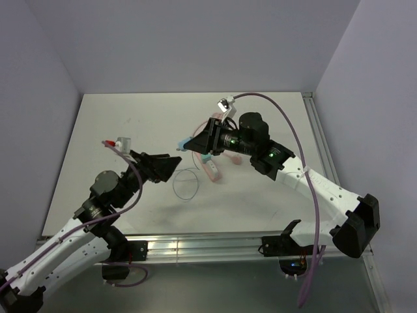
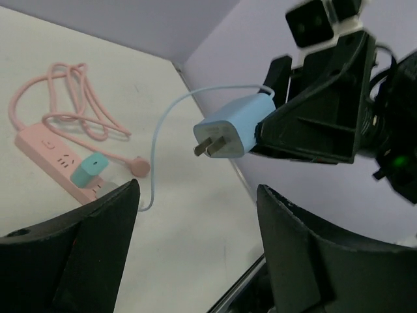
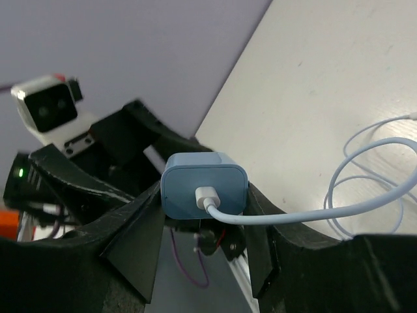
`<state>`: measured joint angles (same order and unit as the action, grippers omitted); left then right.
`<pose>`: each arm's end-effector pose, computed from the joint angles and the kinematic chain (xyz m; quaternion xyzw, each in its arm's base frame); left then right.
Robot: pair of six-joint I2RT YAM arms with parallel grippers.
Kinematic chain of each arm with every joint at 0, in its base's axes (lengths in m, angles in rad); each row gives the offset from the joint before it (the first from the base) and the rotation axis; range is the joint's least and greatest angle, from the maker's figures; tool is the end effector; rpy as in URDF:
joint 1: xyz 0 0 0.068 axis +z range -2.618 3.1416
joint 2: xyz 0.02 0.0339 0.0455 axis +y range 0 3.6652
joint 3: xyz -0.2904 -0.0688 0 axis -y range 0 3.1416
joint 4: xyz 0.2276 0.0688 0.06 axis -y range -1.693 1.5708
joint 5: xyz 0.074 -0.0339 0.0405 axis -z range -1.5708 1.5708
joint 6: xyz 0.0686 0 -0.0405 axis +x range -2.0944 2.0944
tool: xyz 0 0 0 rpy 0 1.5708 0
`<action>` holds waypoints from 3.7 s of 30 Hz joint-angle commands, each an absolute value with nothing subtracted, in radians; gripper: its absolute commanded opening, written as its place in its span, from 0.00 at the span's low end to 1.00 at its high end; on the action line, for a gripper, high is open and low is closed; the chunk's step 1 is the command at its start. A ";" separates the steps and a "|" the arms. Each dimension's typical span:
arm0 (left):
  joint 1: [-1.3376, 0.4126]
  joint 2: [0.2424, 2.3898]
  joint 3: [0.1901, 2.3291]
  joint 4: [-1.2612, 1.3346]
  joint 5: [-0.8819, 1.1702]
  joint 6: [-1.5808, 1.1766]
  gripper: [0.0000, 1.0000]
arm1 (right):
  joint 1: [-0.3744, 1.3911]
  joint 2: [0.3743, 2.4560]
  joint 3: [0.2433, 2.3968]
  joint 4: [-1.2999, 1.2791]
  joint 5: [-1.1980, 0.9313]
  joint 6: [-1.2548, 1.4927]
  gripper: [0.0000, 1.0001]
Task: Insert the plug
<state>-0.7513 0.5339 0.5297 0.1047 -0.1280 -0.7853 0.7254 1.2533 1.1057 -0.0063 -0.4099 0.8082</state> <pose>0.1077 -0.0886 0.3346 -0.0588 0.6684 -0.4835 0.5621 0.2053 0.2185 0.3943 -0.1015 0.7483 0.5533 0.3515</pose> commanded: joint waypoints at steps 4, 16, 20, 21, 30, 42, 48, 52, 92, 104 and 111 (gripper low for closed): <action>-0.753 0.638 0.634 0.173 0.097 -0.597 0.90 | 0.666 1.174 1.134 -0.032 -0.638 0.726 0.00; -0.756 0.520 0.476 0.466 0.159 -0.390 0.96 | 0.589 1.226 1.164 -0.043 -0.859 0.972 0.00; -0.758 0.544 0.472 0.508 0.160 -0.333 0.94 | 0.594 1.268 1.163 -0.011 -0.886 1.051 0.00; -0.758 0.555 0.483 0.509 0.161 -0.313 0.91 | 0.594 1.279 1.155 0.047 -0.896 1.110 0.00; -0.759 0.655 0.526 0.502 0.189 -0.242 0.74 | 0.627 1.327 1.155 0.115 -0.890 1.220 0.00; -0.759 0.681 0.545 0.528 0.196 -0.247 0.46 | 0.670 1.335 1.163 0.103 -0.888 1.198 0.00; -0.759 0.692 0.574 0.474 0.235 -0.244 0.00 | 0.684 1.341 1.175 0.095 -0.891 1.166 0.18; -0.761 0.658 0.560 0.465 0.229 -0.252 0.00 | 0.686 1.339 1.186 0.052 -0.874 1.114 0.45; -0.755 0.623 0.856 -0.094 0.027 -0.589 0.00 | 0.683 1.092 1.256 -0.277 -0.732 0.579 0.66; -0.753 0.558 0.891 -0.152 0.265 -0.686 0.00 | 0.683 1.094 1.264 -0.210 -0.672 0.485 0.66; -0.755 0.558 0.891 -0.126 0.334 -0.727 0.00 | 0.683 1.083 1.210 -0.115 -0.736 0.482 0.67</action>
<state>-0.7563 0.5621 0.8509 -0.1703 0.2676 -0.6868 0.6769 1.1027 1.2160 -0.2295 -0.6842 0.4995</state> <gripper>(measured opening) 0.342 0.667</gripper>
